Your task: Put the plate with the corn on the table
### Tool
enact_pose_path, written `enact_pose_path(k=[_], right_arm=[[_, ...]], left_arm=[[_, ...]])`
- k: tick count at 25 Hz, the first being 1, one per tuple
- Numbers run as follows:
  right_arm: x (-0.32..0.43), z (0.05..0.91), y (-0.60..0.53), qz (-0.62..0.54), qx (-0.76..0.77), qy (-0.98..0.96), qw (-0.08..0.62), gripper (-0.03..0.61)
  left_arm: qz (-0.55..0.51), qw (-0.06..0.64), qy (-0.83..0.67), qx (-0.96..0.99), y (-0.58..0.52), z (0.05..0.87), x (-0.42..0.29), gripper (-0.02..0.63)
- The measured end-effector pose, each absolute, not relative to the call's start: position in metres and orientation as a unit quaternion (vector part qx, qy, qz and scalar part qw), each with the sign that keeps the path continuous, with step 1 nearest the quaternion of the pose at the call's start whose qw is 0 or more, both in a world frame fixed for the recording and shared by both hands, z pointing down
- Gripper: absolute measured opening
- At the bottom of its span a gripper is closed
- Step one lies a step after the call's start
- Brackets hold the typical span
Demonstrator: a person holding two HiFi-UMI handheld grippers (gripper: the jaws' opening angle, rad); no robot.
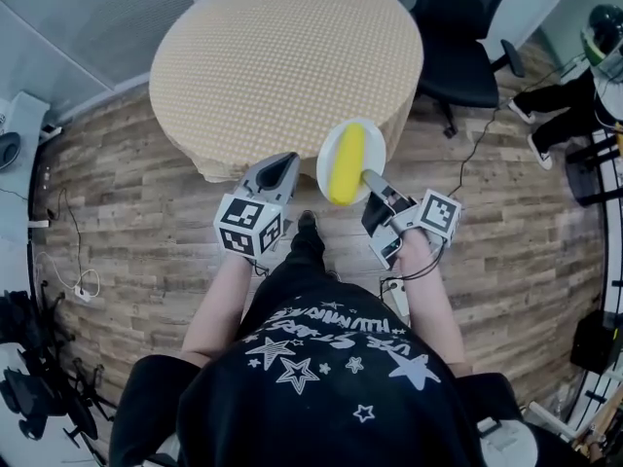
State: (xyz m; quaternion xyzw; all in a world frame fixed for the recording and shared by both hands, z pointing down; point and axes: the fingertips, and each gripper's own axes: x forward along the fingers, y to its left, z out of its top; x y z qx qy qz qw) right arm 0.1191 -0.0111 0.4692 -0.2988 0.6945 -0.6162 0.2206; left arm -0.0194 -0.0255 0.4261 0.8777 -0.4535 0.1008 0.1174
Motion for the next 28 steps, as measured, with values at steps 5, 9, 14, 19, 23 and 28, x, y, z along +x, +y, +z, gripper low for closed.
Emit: enact_pose_path(k=[5, 9, 14, 19, 23, 28], right_arm=[[0.114, 0.469, -0.055, -0.617, -0.301, 0.692, 0.224, 0.061], [0.107, 0.465, -0.095, -0.613, -0.305, 0.694, 0.224, 0.061], [0.101, 0.459, -0.139, -0.611, -0.312, 0.69, 0.233, 0.061], [0.098, 0.455, -0.178, -0.608, -0.321, 0.686, 0.24, 0.061], [0.097, 0.454, -0.205, -0.604, -0.33, 0.683, 0.244, 0.061], [0.088, 0.451, -0.235, -0.597, -0.34, 0.683, 0.249, 0.061]], left_arm=[[0.106, 0.12, -0.448, 0.879, -0.066, 0.429, -0.027, 0.009], [0.104, 0.121, -0.45, 0.879, -0.104, 0.427, -0.04, 0.008], [0.103, 0.125, -0.444, 0.881, -0.149, 0.425, -0.049, 0.008], [0.101, 0.125, -0.428, 0.889, -0.193, 0.424, -0.056, 0.008], [0.1, 0.126, -0.415, 0.895, -0.225, 0.425, -0.058, 0.009], [0.104, 0.125, -0.4, 0.902, -0.258, 0.43, -0.064, 0.008]])
